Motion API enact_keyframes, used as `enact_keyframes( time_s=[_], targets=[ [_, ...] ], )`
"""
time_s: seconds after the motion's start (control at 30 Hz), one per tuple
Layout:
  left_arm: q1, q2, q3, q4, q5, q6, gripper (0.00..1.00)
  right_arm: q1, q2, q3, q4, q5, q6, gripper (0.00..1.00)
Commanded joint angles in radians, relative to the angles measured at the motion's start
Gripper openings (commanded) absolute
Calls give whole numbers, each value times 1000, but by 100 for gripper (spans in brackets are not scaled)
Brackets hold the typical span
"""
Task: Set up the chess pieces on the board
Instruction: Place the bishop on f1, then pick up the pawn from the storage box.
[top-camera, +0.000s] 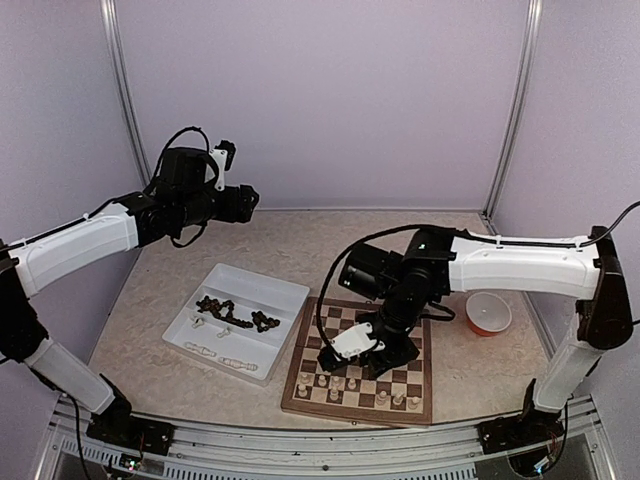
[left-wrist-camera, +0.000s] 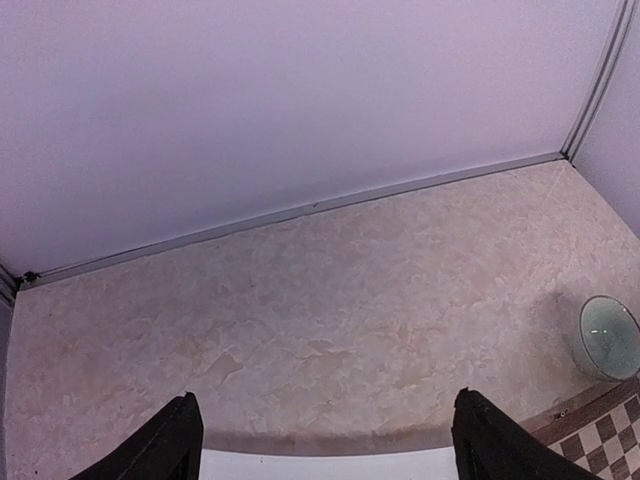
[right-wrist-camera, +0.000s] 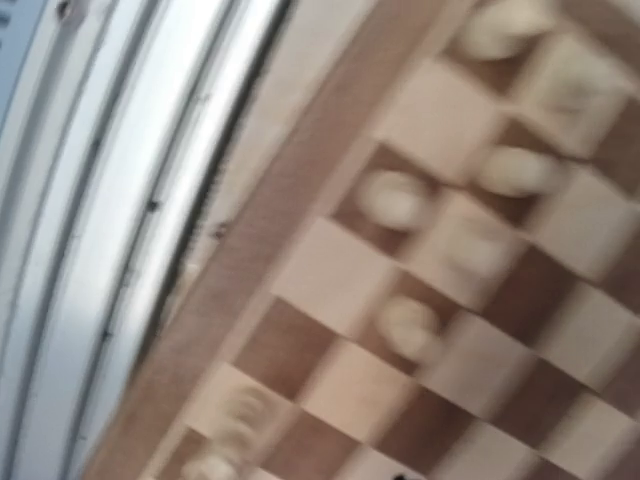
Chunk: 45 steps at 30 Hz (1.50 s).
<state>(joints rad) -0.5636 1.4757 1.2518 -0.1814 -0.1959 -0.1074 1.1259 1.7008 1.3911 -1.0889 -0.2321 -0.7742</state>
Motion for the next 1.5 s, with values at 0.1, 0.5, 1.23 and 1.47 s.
enact_keyframes(
  time_s=[0.1, 0.5, 1.23, 1.47],
  targets=[
    [-26, -14, 65, -148, -65, -188, 67, -232, -181, 6, 184, -59, 25, 30],
    [-39, -92, -178, -385, -40, -423, 46, -687, -281, -172, 660, -15, 371, 99],
    [-152, -83, -387, -393, 28, -498, 44, -775, -281, -321, 711, -404, 341, 90],
    [-125, -84, -513, -260, 30, -480, 33, -775, -269, -320, 689, -442, 316, 85]
  ],
)
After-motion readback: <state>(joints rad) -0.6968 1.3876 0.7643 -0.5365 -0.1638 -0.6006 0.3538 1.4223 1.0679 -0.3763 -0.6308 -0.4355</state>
